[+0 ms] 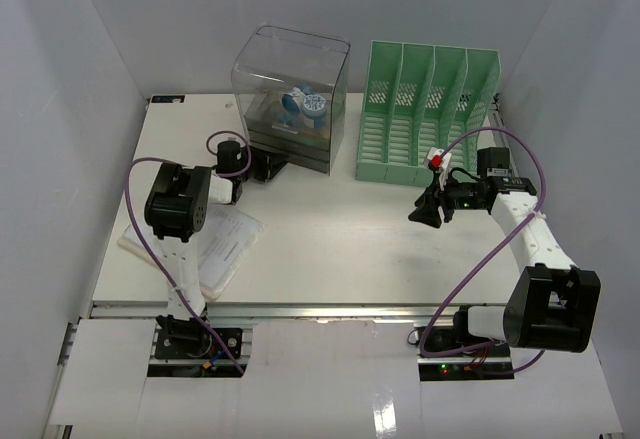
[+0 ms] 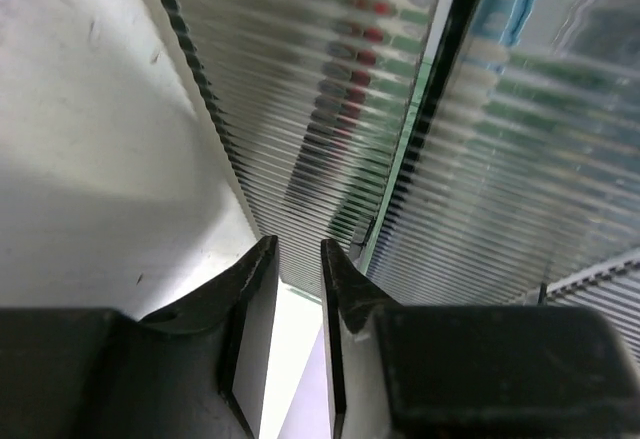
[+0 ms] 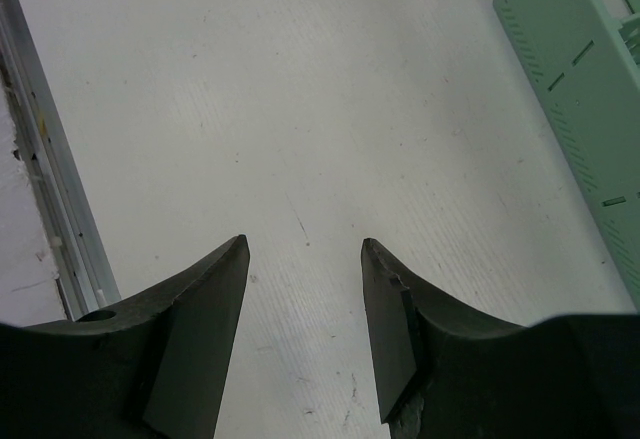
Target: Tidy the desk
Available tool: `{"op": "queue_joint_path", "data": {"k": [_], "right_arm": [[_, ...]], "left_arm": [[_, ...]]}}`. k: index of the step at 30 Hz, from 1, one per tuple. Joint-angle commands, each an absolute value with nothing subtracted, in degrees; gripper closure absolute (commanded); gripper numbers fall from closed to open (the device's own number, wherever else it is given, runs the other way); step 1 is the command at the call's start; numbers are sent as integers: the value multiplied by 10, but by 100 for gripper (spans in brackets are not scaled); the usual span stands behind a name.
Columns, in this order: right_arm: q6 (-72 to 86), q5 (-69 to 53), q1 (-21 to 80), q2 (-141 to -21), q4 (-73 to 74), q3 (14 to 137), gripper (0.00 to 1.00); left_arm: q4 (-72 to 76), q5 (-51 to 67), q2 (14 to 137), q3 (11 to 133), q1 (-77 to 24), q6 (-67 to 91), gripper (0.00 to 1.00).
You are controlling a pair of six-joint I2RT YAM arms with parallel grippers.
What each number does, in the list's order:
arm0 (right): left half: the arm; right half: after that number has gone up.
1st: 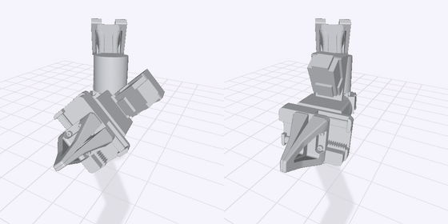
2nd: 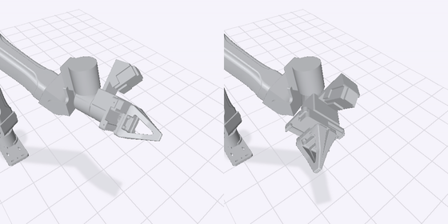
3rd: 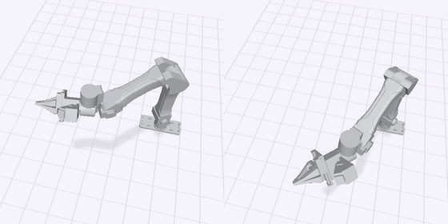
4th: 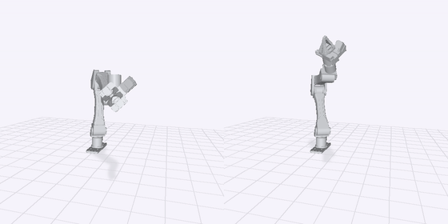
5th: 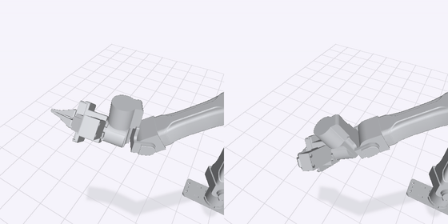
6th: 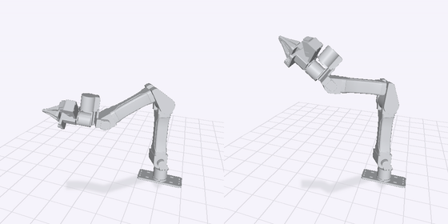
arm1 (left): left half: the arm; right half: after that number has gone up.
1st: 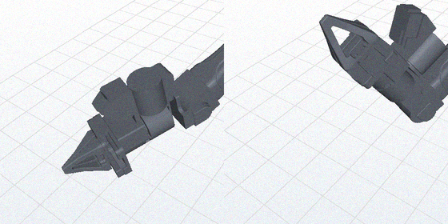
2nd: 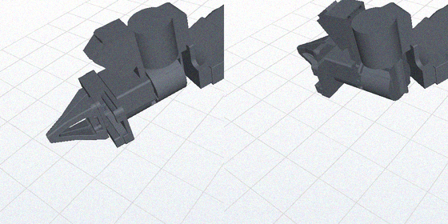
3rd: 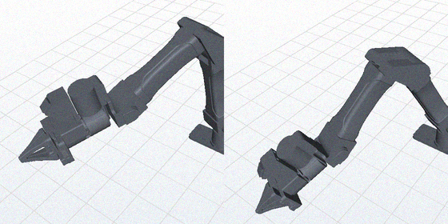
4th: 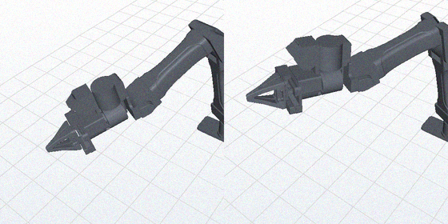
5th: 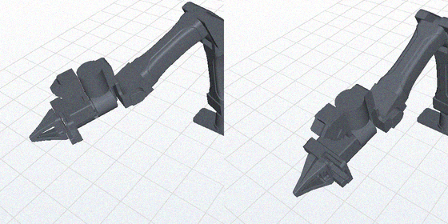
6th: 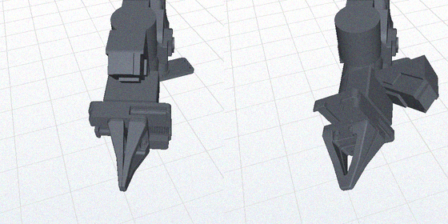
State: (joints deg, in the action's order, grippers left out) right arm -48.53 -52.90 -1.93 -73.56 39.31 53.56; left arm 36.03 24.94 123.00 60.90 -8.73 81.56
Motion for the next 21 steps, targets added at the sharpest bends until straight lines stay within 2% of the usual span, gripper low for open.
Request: {"op": "queue_joint_path", "data": {"k": [1,11,21], "right_arm": [[-494,-533,-24,-739,395,548,44],[-495,-532,-24,-739,396,547,44],[-494,-529,-25,-744,393,543,44]], "left_arm": [[370,261,1231,629,-85,818,63],[373,284,1240,645,-76,811,51],[391,305,1240,636,-70,806,48]]}}
